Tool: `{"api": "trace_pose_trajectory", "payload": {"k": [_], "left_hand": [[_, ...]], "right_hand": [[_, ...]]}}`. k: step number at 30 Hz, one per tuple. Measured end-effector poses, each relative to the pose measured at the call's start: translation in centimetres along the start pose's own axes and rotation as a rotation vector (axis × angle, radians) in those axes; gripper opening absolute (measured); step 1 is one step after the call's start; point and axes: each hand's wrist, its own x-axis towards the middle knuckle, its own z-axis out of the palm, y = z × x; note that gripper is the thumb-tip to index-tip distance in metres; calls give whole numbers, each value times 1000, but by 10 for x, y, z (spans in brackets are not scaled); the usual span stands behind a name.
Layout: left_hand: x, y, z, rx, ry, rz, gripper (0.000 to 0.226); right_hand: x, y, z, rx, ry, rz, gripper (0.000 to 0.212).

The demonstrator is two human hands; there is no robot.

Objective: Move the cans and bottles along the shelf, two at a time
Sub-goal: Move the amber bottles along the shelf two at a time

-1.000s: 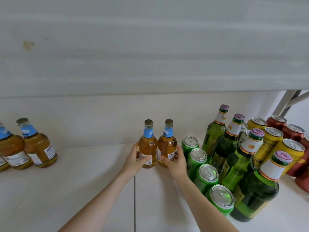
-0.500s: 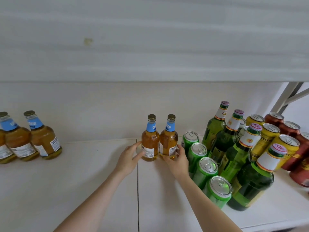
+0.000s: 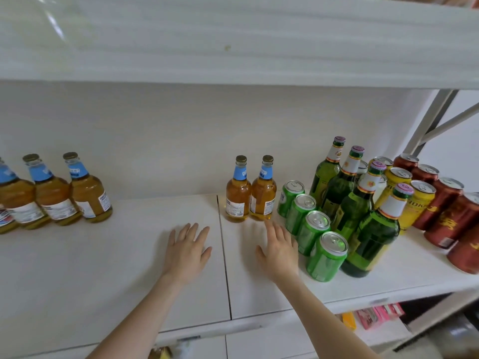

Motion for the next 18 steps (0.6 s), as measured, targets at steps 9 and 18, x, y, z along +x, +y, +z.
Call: {"api": "trace_pose_trajectory", "payload": {"k": [9, 18], "left_hand": [[-51, 1, -24, 73, 38, 38, 52], [-98, -7, -39, 66, 94, 46, 55]], "right_hand": [[-52, -11, -2, -100, -5, -87, 69], [-103, -22, -19, -109, -32, -137, 67]]}}
